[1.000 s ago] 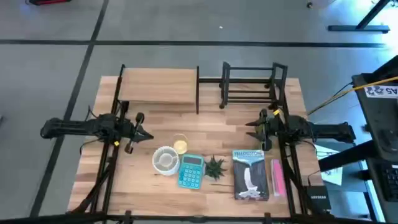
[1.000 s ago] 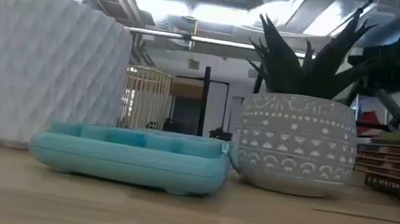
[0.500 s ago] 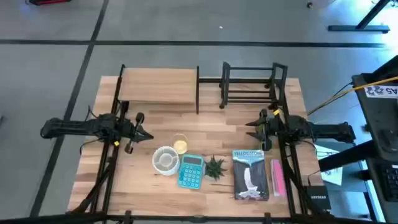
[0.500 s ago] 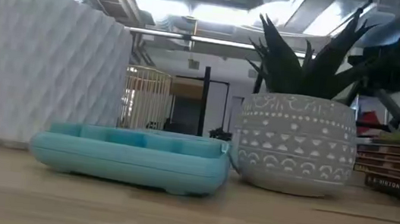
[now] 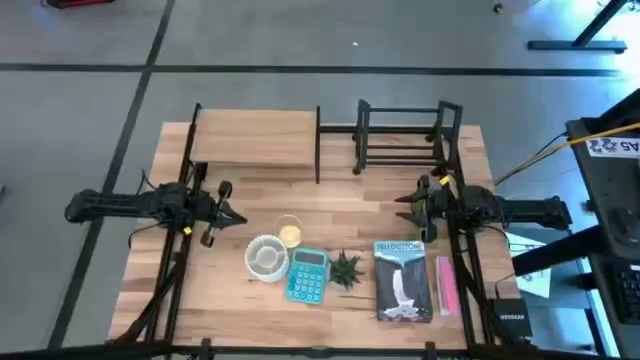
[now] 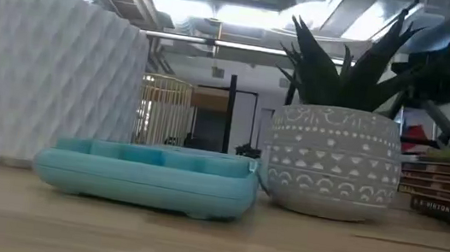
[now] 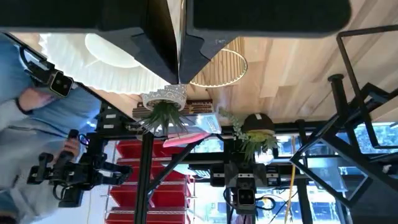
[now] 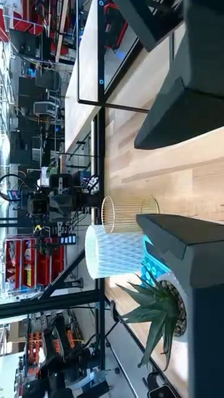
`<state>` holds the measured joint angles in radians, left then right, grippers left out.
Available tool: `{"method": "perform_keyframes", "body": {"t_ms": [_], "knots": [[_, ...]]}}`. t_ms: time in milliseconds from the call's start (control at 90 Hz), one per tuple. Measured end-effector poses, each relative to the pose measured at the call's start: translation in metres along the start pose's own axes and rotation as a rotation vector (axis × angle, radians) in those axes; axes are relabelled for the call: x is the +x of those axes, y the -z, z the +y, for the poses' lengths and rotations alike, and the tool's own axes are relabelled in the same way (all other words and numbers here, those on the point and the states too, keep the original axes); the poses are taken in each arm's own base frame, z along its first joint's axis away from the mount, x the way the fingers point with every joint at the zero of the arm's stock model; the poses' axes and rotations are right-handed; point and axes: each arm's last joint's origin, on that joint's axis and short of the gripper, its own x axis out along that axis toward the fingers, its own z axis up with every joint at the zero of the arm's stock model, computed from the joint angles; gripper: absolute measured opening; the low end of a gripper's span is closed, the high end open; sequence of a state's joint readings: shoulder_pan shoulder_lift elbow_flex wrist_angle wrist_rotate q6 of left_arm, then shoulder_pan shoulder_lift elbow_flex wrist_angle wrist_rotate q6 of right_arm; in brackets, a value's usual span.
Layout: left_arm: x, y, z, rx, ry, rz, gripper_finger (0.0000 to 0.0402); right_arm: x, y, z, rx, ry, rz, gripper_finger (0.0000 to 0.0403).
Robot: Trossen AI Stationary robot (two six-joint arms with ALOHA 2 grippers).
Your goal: Stock shelves
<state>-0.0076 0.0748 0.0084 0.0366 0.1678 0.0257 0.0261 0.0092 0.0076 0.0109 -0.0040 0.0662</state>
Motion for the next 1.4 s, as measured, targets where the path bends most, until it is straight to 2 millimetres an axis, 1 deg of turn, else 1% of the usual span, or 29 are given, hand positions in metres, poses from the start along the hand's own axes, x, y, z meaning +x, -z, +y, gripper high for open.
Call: {"method": "perform_keyframes", "body": {"t_ms": [89,167,211,267,356,411,489,578,633,711,800,889,1000,1122,1267,1322,1400], "knots": [[0.0,0.0,0.0,0.0,0.0,0.0,0.0,0.0,-0.005,0.001,0.16,-0.041,-0.05,0.0166],[0.0,0.0,0.0,0.0,0.0,0.0,0.0,0.0,-0.012,0.003,0.209,-0.108,-0.106,0.0166],[0.0,0.0,0.0,0.0,0.0,0.0,0.0,-0.001,-0.016,0.006,0.211,-0.185,-0.134,0.0166],[0.0,0.0,0.0,0.0,0.0,0.0,0.0,-0.003,-0.024,0.01,0.197,-0.324,-0.199,0.0166],[0.0,0.0,0.0,0.0,0.0,0.0,0.0,-0.009,-0.037,0.016,0.104,-0.553,-0.313,0.0166],[0.0,0.0,0.0,0.0,0.0,0.0,0.0,-0.013,-0.044,0.019,0.039,-0.636,-0.388,0.0166],[0.0,0.0,0.0,0.0,0.0,0.0,0.0,-0.014,-0.051,0.02,0.009,-0.65,-0.46,0.0166],[0.0,0.0,0.0,0.0,0.0,0.0,0.0,-0.007,-0.057,0.022,0.011,-0.582,-0.427,0.0166],[0.0,0.0,0.0,0.0,0.0,0.001,0.0,0.0,-0.061,0.024,-0.02,-0.538,-0.397,0.0166],[0.0,0.0,0.0,0.0,0.0,0.0,0.0,0.013,-0.063,0.028,-0.086,-0.493,-0.339,0.0166],[0.0,0.0,0.0,0.0,0.0,0.0,0.0,0.03,-0.07,0.034,-0.158,-0.46,-0.286,0.0166],[0.0,0.0,0.0,0.0,0.0,0.0,0.0,0.05,-0.079,0.037,-0.188,-0.416,-0.224,0.0166],[0.0,0.0,0.0,0.0,0.0,0.001,0.0,0.079,-0.092,0.04,-0.209,-0.328,-0.088,0.0166],[0.0,0.0,0.0,0.0,0.0,0.0,0.0,0.113,-0.113,0.044,-0.301,-0.268,0.093,0.0166],[0.0,0.0,0.0,0.0,0.0,0.0,0.0,0.158,-0.134,0.05,-0.391,-0.27,0.322,0.0168],[0.0,0.0,0.0,0.0,0.0,0.0,0.0,0.177,-0.139,0.05,-0.416,-0.276,0.406,0.0174],[0.0,0.0,0.0,0.0,0.0,0.0,0.0,0.206,-0.139,0.048,-0.446,-0.289,0.528,0.0192]]}}
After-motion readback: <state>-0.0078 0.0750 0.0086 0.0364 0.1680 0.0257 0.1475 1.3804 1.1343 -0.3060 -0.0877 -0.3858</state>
